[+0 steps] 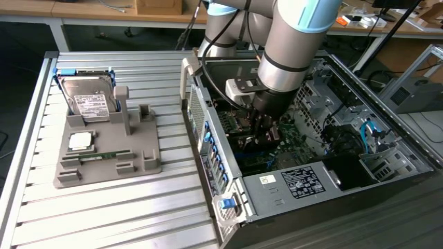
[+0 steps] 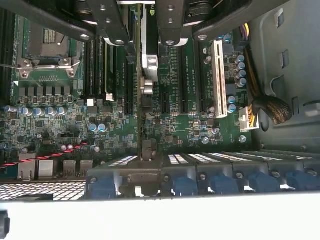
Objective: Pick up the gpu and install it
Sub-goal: 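Insert the gpu into the slot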
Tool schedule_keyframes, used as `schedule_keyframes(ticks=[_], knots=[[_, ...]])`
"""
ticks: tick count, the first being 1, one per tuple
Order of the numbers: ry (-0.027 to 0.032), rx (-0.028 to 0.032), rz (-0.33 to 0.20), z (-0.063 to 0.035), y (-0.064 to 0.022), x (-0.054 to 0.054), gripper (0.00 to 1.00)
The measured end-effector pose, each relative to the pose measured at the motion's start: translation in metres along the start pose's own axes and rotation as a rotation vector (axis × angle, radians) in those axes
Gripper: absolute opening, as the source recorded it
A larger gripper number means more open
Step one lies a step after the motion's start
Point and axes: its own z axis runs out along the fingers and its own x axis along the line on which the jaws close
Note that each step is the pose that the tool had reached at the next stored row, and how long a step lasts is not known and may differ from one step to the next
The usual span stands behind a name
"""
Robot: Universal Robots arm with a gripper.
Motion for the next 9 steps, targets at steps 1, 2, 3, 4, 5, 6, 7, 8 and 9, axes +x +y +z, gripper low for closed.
schedule_keyframes(ticks=[1, 2, 3, 4, 5, 6, 7, 8, 9], knots=[[-0.0001, 0.0001, 0.0, 0.0001, 0.0, 0.0001, 0.27], [0.0001, 0.0, 0.0, 0.0002, 0.0, 0.0001, 0.27], [-0.0001, 0.0, 0.0, 0.0006, 0.0001, 0.0002, 0.27], [0.0, 0.0, 0.0, 0.0011, 0.0001, 0.0002, 0.27], [0.0, 0.0, 0.0, 0.0015, 0.0001, 0.0001, 0.27], [0.0001, 0.0, 0.0, 0.0017, 0.0001, 0.0001, 0.27], [0.0001, 0.0, 0.0, 0.002, 0.0001, 0.0001, 0.27], [0.0001, 0.0, 0.0, 0.0023, 0.0001, 0.0002, 0.27], [0.0, 0.0, 0.0, 0.0026, 0.0001, 0.0002, 0.27]])
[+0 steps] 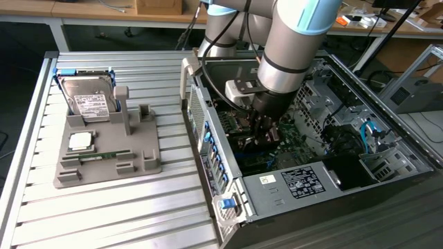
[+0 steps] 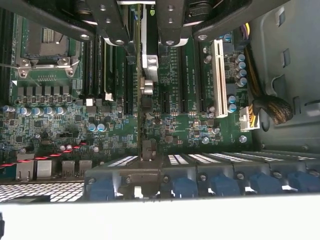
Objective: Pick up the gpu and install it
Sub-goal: 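Insert the gpu into the slot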
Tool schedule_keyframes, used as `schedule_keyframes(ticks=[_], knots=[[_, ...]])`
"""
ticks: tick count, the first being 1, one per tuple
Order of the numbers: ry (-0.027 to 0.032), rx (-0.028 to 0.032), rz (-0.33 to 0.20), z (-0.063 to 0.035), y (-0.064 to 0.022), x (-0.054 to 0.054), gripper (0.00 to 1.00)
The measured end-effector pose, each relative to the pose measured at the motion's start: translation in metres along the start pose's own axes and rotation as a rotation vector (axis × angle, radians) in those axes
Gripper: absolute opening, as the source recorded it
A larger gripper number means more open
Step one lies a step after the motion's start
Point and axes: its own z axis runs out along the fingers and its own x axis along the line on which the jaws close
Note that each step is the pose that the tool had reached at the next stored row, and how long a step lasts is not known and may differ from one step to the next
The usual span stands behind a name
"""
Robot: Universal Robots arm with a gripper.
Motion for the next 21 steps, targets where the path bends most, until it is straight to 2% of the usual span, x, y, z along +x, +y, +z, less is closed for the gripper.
schedule_keyframes(ticks=[21], knots=[[-0.0008, 0.0, 0.0, 0.0049, 0.0018, 0.0002, 0.27]])
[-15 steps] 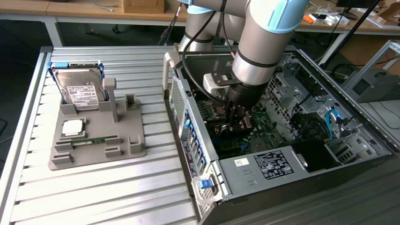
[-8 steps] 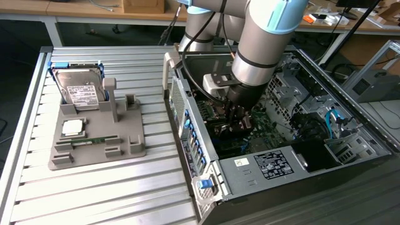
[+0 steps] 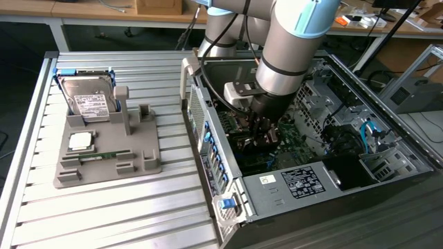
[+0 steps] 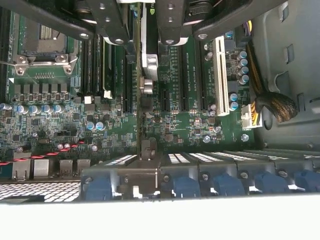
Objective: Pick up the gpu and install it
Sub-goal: 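Insert the gpu into the slot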
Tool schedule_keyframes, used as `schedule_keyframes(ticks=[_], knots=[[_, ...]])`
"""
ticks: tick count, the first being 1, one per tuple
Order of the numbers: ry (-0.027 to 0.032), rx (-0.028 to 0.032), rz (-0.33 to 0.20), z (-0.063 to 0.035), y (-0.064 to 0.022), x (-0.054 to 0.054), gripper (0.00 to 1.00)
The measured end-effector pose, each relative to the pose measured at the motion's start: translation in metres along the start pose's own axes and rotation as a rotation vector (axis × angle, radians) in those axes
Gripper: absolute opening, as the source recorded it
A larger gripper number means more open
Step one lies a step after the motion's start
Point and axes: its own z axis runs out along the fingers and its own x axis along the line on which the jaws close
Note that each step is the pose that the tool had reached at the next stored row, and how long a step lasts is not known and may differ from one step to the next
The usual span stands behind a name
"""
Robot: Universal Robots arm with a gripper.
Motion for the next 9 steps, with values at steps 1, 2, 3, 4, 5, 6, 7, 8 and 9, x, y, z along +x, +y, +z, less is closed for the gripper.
schedule_keyframes(ticks=[1, 2, 3, 4, 5, 6, 7, 8, 9], knots=[[0.0002, -0.0001, 0.0, 0.0, 0.0001, 0.0, 0.27], [0.0002, -0.0001, 0.0, 0.0001, 0.0001, 0.0, 0.27], [0.0003, -0.0001, 0.0, 0.0001, 0.0002, 0.0, 0.27], [0.0013, 0.0002, 0.0, 0.0001, 0.0004, 0.0, 0.27], [0.0038, 0.0009, 0.0, 0.0003, 0.0005, 0.0, 0.27], [0.0065, 0.0014, 0.0, 0.0003, 0.0005, 0.0, 0.27], [0.0075, 0.0017, 0.0, 0.0002, 0.0006, 0.0, 0.27], [0.0076, 0.0021, 0.0, 0.0002, 0.0009, 0.0, 0.27], [0.0077, 0.0024, 0.0, 0.0002, 0.0013, 0.0, 0.27]])
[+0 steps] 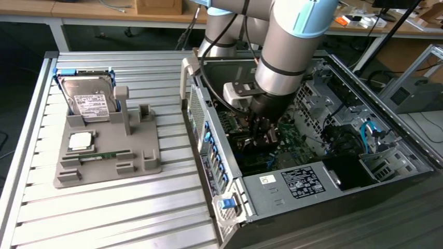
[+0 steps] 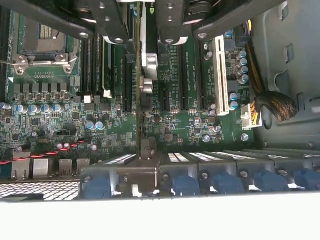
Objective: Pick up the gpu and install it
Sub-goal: 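Insert the gpu into the slot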
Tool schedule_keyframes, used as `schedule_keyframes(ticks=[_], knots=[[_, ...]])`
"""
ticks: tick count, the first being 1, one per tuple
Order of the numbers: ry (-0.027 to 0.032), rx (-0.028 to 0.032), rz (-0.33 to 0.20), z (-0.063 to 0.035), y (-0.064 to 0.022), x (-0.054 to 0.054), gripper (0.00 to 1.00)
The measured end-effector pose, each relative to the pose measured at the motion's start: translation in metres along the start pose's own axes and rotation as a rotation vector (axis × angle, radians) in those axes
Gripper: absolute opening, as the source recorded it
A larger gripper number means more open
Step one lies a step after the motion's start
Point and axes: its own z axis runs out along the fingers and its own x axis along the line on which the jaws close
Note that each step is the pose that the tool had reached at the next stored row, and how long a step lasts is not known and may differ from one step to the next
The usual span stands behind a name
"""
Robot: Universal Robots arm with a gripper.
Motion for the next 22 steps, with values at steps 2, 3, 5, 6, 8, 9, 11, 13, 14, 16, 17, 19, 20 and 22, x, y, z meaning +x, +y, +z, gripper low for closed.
schedule_keyframes(ticks=[2, 3, 5, 6, 8, 9, 11, 13, 14, 16, 17, 19, 20, 22], knots=[[0.0001, 0.0004, 0.0, -0.0001, 0.0009, 0.0, 0.27], [0.0002, 0.0006, 0.0, -0.0002, 0.0014, 0.0001, 0.27], [0.0001, 0.0014, 0.0, -0.0003, 0.0027, 0.0001, 0.27], [0.0001, 0.0018, 0.0, -0.0003, 0.0031, 0.0001, 0.27], [-0.0002, 0.0021, 0.0, -0.0003, 0.0038, 0.0001, 0.27], [-0.0003, 0.0021, 0.0, -0.0005, 0.0039, 0.0001, 0.27], [-0.0003, 0.0022, 0.0, -0.0008, 0.004, 0.0001, 0.27], [0.0, 0.0021, 0.0, -0.0013, 0.004, -0.0003, 0.27], [0.0, 0.0021, -0.001, -0.0015, 0.004, -0.0007, 0.27], [0.0001, 0.002, -0.001, -0.002, 0.0039, -0.0012, 0.27], [0.0, 0.002, -0.001, -0.002, 0.0039, -0.0016, 0.27], [-0.0007, 0.0021, -0.002, -0.002, 0.0039, -0.0017, 0.27], [-0.0018, 0.002, -0.002, -0.002, 0.004, -0.0018, 0.27], [-0.0066, 0.0018, -0.002, -0.0022, 0.004, -0.0019, 0.27]])
